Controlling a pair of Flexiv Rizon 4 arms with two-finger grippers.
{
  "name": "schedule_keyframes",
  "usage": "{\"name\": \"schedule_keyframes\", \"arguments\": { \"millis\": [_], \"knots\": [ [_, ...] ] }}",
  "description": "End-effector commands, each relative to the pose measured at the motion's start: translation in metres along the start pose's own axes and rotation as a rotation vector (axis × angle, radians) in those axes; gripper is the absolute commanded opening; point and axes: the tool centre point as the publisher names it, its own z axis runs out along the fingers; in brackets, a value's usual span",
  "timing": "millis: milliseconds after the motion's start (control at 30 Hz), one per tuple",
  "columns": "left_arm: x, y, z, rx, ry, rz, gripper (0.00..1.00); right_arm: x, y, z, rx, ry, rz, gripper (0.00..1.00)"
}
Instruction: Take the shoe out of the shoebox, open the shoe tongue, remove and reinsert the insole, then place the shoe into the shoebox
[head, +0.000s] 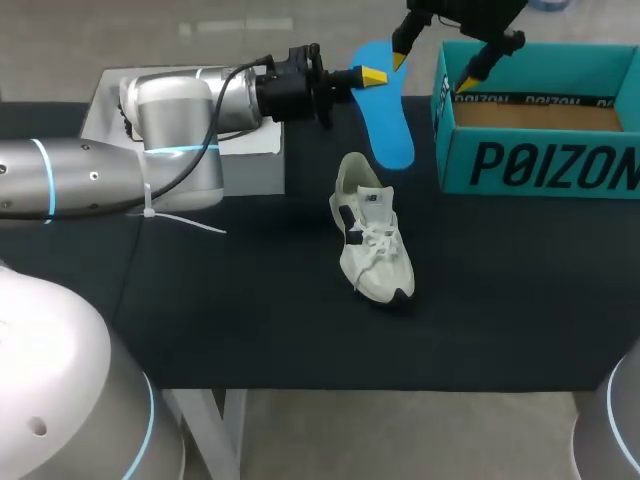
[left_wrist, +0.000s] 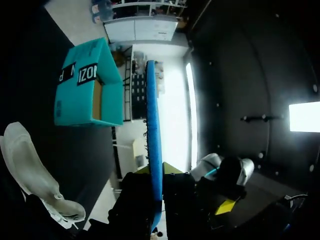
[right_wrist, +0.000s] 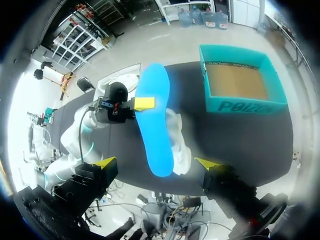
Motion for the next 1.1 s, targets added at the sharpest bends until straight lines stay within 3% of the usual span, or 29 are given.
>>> {"name": "schedule_keyframes", "arguments": {
  "millis": [33, 67, 233, 433, 833, 900, 933, 967, 1000, 1067, 1100],
  "knots": [
    [0.000, 0.001, 0.000, 0.001, -0.001, 0.000, 0.00, -0.009, -0.007, 0.006, -0.057, 0.203, 0.008, 1.00],
    [0.003, 0.002, 0.001, -0.018, -0.033, 0.102, 0.00, -0.010, -0.007, 0.006, -0.066, 0.232, 0.014, 1.00],
    [0.006, 0.008, 0.004, -0.046, -0.312, 1.068, 0.00, -0.015, -0.008, 0.008, -0.078, 0.309, 0.038, 1.00],
    [0.005, 0.007, 0.001, -0.035, -0.511, 1.833, 0.00, -0.020, -0.009, 0.008, -0.074, 0.315, 0.047, 1.00],
    [0.005, 0.007, 0.000, -0.030, -0.483, 1.793, 0.00, -0.025, -0.011, 0.013, -0.067, 0.366, 0.065, 1.00],
    [0.003, 0.010, 0.002, -0.027, -0.564, 2.191, 0.00, -0.026, -0.012, 0.014, -0.060, 0.389, 0.072, 1.00],
    [0.005, 0.008, 0.002, 0.066, -0.620, 2.294, 0.00, -0.027, -0.013, 0.015, -0.051, 0.386, 0.071, 1.00],
    [0.003, 0.007, 0.002, 0.039, -0.610, 2.350, 0.00, -0.028, -0.014, 0.015, -0.041, 0.380, 0.071, 1.00],
    [0.003, 0.007, 0.002, 0.093, -0.597, 2.383, 0.00, -0.028, -0.014, 0.016, -0.034, 0.378, 0.068, 1.00],
    [0.005, 0.007, 0.002, 0.126, -0.587, 2.451, 0.00, -0.030, -0.015, 0.015, -0.028, 0.373, 0.069, 1.00],
    [0.008, 0.006, 0.002, 0.195, -0.580, 2.479, 0.00, -0.030, -0.015, 0.015, -0.026, 0.371, 0.069, 1.00]
  ]
}}
